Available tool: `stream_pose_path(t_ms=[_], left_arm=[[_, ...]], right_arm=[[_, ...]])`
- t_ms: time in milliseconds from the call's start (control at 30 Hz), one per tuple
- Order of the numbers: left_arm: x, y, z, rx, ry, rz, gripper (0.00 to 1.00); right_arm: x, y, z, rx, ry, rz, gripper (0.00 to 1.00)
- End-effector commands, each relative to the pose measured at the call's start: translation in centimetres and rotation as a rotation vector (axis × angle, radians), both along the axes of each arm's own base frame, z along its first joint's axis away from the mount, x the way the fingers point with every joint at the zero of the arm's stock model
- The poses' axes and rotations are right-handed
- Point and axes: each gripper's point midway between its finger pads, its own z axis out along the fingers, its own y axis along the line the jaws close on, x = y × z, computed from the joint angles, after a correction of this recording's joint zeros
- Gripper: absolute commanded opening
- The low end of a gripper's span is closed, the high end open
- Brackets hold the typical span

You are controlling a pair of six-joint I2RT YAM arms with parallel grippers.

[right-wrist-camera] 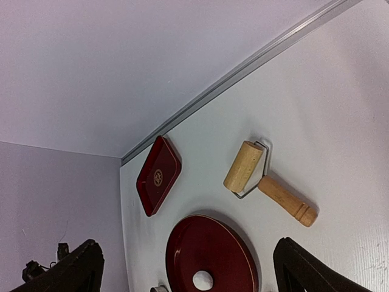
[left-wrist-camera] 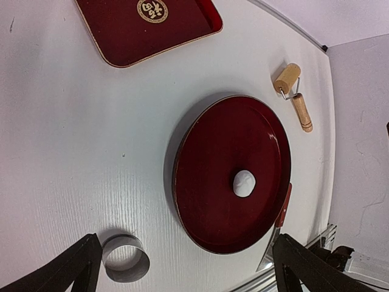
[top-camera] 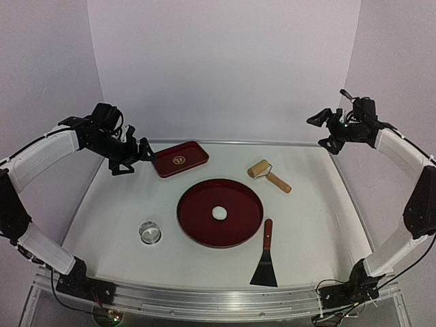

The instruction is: Roll out the dumpling wrappers from the dough

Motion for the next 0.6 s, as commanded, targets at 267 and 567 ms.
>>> stream_pose_path(t_ms=[267,567], left_arm=[[-0.2,1.4,-0.6,0.066,0.034,0.062,0.98],[0.3,0.5,-2.9,0.114,0.119,0.067,0.96]], right_arm=[[-1.4,-0.1,-3.2,-0.197,0.062,-0.014,0.98],[-1.2,6.6,-8.9,-0.747,0.187,0.337,0.98]])
